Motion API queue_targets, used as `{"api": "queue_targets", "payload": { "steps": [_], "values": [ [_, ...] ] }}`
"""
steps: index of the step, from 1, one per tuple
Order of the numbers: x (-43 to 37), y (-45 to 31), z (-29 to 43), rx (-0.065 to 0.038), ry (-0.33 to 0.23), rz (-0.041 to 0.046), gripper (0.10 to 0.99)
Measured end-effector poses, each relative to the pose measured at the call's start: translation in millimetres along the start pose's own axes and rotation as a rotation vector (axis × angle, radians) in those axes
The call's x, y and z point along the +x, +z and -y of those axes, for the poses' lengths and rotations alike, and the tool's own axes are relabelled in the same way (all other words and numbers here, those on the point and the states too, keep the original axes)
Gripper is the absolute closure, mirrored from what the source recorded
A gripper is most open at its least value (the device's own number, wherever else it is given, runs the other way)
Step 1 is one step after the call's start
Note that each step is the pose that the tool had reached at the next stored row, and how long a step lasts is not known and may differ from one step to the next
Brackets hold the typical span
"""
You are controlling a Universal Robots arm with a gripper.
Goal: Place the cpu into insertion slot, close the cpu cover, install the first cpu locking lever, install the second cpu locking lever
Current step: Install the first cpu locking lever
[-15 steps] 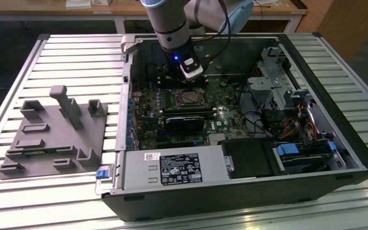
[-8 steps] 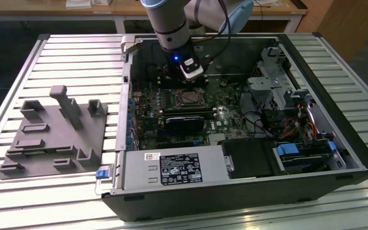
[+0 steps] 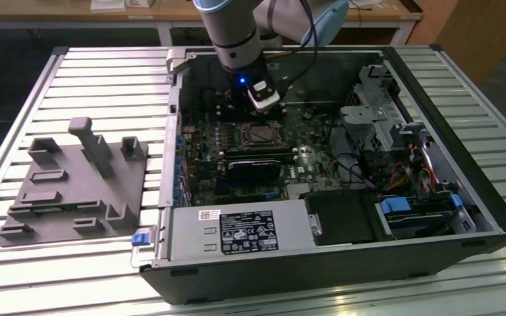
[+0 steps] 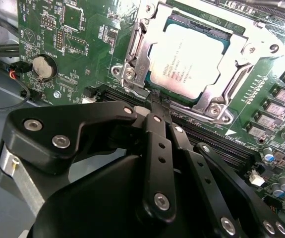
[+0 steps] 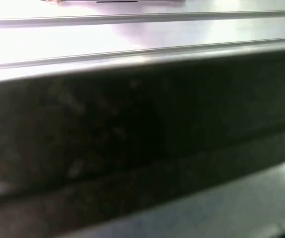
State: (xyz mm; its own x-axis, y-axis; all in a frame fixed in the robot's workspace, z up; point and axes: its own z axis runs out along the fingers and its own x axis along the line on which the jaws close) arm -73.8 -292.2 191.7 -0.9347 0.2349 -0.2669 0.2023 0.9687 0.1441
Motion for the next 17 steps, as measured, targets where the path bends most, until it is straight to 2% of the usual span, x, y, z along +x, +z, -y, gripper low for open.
{"api": "queue_targets", "payload": {
  "steps": [6, 11, 17],
  "values": [
    [-0.9, 1.3, 0.2, -0.007, 0.002, -0.0014, 0.98],
    [-1.6, 1.9, 0.1, -0.018, 0.006, -0.0038, 0.98],
    [-2.2, 0.7, -0.2, -0.019, 0.006, -0.0037, 0.98]
  ]
}}
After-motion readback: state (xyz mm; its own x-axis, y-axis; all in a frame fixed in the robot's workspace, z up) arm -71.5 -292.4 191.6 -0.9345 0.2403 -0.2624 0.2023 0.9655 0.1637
